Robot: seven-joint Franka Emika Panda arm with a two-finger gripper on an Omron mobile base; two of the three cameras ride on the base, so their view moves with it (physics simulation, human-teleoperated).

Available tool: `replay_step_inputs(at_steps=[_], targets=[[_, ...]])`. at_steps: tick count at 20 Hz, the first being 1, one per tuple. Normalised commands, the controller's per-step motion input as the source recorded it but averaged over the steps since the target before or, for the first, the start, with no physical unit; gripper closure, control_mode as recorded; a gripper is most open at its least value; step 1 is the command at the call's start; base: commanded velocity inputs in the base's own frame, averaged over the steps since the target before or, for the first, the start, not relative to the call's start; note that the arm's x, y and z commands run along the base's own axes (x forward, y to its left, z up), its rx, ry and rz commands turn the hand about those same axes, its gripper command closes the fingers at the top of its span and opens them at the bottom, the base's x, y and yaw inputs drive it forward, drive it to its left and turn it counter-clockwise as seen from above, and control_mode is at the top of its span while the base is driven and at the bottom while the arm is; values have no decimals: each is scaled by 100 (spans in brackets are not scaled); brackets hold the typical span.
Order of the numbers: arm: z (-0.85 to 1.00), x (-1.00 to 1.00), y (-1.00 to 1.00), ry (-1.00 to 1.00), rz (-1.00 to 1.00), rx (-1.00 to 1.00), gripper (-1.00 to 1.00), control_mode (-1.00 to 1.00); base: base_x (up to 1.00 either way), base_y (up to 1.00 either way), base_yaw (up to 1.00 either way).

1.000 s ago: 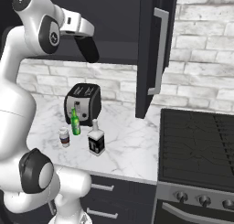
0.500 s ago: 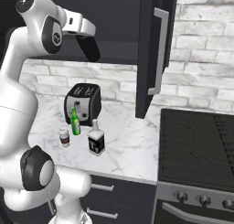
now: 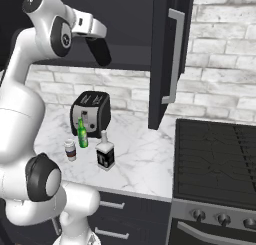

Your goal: Sort all alcoholic drinks to one cabinet, and non-alcoholic drinks to the other.

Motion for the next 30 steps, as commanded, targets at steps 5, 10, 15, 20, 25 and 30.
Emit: replay_step_inputs(at_steps=[5,10,15,20,25,30], targets=[[3,23,0,0,0,0,100,-100,0,0,0],[1,27,0,0,0,0,100,-100,0,0,0],[0,27,0,0,0,0,100,-100,0,0,0],[0,23,0,0,0,0,100,-100,0,0,0],[0,21,0,0,0,0,100,-100,0,0,0],[0,17,0,0,0,0,100,-100,0,0,0]])
